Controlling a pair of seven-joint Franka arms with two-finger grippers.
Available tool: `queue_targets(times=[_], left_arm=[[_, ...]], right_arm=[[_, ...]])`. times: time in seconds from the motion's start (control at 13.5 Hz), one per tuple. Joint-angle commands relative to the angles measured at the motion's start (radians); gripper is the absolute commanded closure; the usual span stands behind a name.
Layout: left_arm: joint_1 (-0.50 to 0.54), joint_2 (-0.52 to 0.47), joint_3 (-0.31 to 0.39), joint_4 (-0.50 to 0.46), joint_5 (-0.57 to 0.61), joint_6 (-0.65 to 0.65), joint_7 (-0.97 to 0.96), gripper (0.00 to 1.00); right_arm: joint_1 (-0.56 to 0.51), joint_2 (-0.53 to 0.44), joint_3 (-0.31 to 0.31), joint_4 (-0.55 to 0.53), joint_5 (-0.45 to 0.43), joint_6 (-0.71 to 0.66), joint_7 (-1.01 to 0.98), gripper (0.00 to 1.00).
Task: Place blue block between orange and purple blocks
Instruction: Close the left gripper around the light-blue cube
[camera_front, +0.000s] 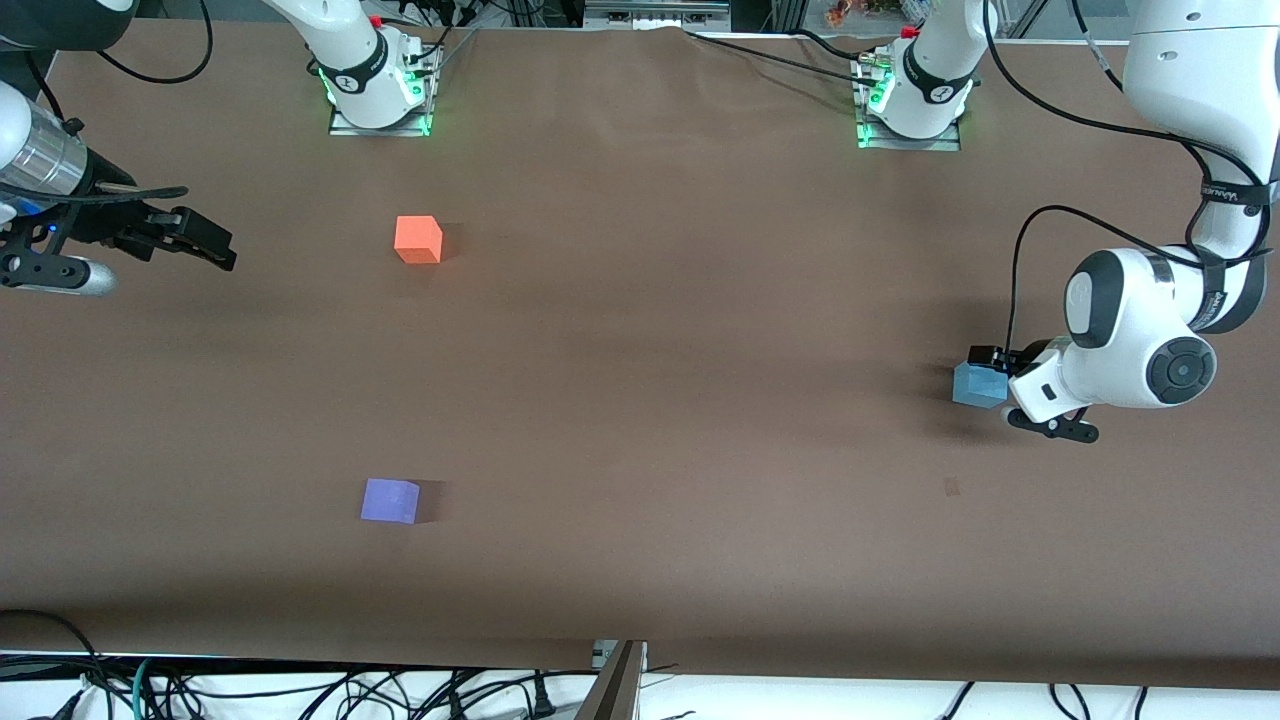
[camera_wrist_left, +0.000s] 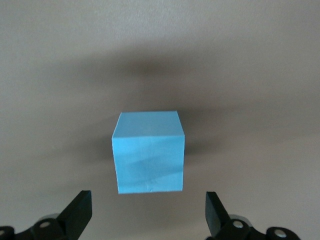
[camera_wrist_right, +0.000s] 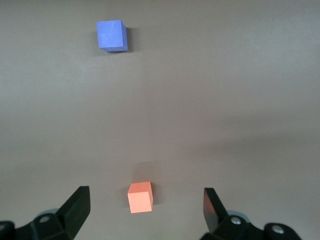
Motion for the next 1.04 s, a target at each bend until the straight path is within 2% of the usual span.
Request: queue_targets(times=[0.0, 0.37, 0.74, 0.81, 0.89, 0.96], left_arm=[[-0.001, 0.002, -0.009, -0.046, -0.016, 0.102, 0.026, 0.00], [0.000, 0.040, -0.014, -0.055, -0.016, 0.179, 0.026, 0.00], [0.028, 0.047, -0.015, -0.085, -0.016, 0.239, 0.107, 0.00], [0.026, 0.044, -0.015, -0.085, -0.016, 0.238, 0.114, 0.03], [0.026, 0.044, -0.015, -0.085, -0.016, 0.238, 0.118, 0.12], [0.026, 0.042, -0.015, -0.085, -0.016, 0.235, 0.120, 0.31]], right_arm=[[-0.018, -0.013, 0.016, -0.012, 0.003, 0.005, -0.004, 0.00], [-0.018, -0.013, 0.016, -0.012, 0.003, 0.005, -0.004, 0.00], [-0.018, -0.010, 0.016, -0.012, 0.001, 0.009, -0.004, 0.00], [-0.016, -0.010, 0.016, -0.012, 0.001, 0.012, -0.004, 0.00], [-0.016, -0.009, 0.016, -0.010, 0.001, 0.013, -0.004, 0.00], [-0.016, -0.009, 0.016, -0.012, 0.001, 0.013, -0.004, 0.00]])
